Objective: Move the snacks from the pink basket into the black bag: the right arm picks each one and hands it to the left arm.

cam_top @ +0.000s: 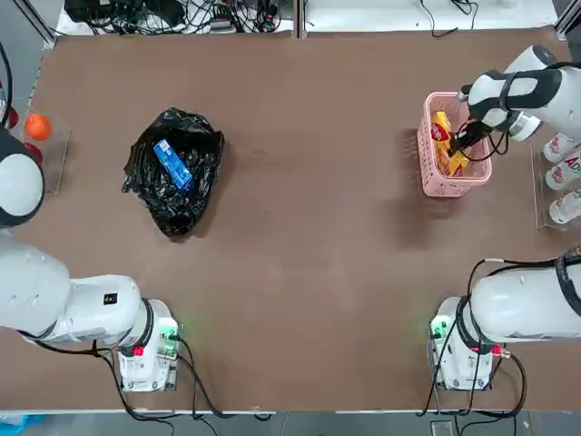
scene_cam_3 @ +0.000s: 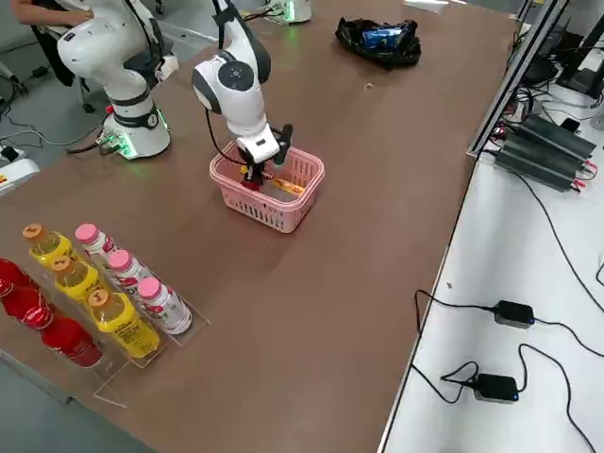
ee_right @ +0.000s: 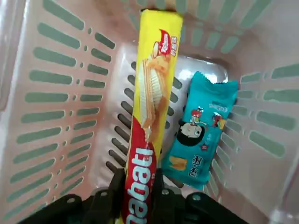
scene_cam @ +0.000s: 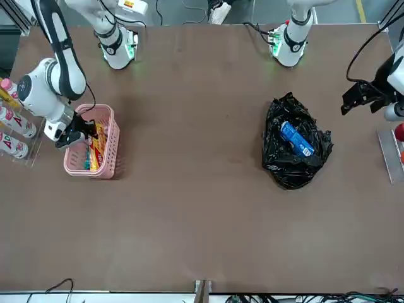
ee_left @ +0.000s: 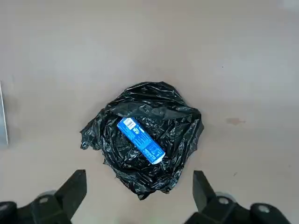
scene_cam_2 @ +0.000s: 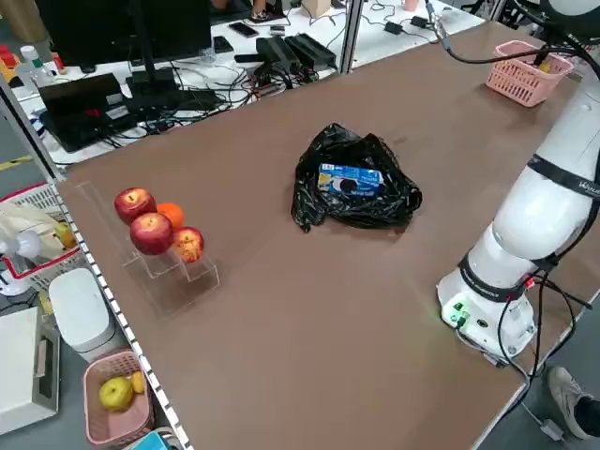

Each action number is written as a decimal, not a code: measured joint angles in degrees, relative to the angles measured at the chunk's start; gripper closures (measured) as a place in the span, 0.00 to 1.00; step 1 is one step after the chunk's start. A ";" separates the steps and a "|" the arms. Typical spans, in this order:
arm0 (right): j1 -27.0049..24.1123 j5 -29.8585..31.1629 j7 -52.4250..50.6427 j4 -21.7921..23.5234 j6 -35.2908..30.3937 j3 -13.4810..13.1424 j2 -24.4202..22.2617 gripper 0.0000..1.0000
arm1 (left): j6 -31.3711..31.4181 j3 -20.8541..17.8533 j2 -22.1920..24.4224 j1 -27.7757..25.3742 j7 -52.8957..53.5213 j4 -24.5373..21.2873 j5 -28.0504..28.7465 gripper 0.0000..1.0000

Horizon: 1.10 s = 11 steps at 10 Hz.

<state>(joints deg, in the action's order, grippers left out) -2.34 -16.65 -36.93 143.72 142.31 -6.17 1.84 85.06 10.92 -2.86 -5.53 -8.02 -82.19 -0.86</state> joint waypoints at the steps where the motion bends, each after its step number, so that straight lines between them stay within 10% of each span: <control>1: -0.63 0.00 -0.70 -0.07 -0.47 0.00 0.00 0.71 | 0.00 -0.01 0.00 -0.02 0.00 0.00 0.00 0.00; 11: -1.42 -0.02 -1.14 -6.07 -13.28 0.03 -0.59 0.72 | 0.00 -0.08 -0.03 -0.12 0.00 0.11 0.00 0.00</control>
<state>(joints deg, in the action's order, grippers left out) -3.75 -16.67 -38.07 137.65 129.03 -6.13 1.25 85.06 10.84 -2.89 -5.65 -8.02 -82.08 -0.86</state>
